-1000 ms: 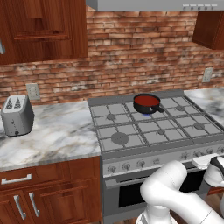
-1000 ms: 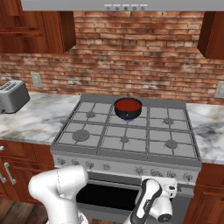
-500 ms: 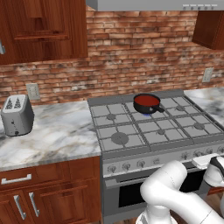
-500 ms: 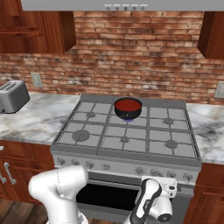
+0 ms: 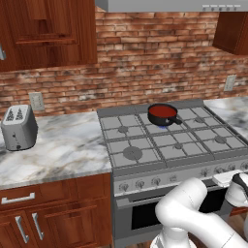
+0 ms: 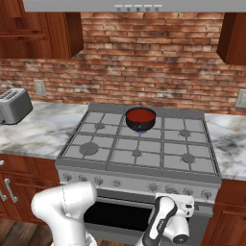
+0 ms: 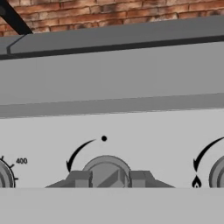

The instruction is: Wait until the marinara sauce is simmered to a deep red color and then turn off the stove.

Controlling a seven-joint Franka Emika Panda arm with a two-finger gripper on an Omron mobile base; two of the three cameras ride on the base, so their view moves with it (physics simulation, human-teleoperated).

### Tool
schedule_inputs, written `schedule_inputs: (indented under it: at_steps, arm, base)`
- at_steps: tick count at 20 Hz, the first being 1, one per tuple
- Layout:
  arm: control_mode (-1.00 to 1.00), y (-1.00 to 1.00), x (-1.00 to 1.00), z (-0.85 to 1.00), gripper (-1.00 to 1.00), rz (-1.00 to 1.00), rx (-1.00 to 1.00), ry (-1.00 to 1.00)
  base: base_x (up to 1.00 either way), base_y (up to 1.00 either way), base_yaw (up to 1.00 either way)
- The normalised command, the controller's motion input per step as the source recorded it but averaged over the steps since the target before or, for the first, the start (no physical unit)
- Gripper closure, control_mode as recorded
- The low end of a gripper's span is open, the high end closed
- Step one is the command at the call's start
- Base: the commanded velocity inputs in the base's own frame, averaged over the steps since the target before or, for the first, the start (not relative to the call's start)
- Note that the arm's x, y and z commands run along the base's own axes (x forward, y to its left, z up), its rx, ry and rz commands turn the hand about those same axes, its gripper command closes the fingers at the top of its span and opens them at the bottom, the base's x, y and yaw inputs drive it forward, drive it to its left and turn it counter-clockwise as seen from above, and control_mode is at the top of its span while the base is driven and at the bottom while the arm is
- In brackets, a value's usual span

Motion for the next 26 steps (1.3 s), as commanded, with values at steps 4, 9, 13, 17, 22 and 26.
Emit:
schedule_inputs:
  at_steps: [4,9,13,17,22,26]
  arm:
    - [-1.0,0.0,0.0,0.0,1.0,0.0,0.0,0.0]
    - [-1.0,0.0,0.0,0.0,1.0,0.0,0.0,0.0]
    - [-1.0,0.0,0.0,0.0,1.0,0.0,0.04,0.01]
    - [-1.0,0.0,0.0,0.0,1.0,0.0,0.1,0.04]
    - [-1.0,0.0,0.0,-0.01,1.0,0.0,0.14,0.04]
    - [-1.0,0.0,0.0,-0.04,1.0,0.0,0.17,0.03]
  base:
    - [0.0,0.0,0.0]
    - [0.0,0.0,0.0]
    - [0.0,0.0,0.0]
    - [0.0,0.0,0.0]
    - [0.0,0.0,0.0]
    - [0.0,0.0,0.0]
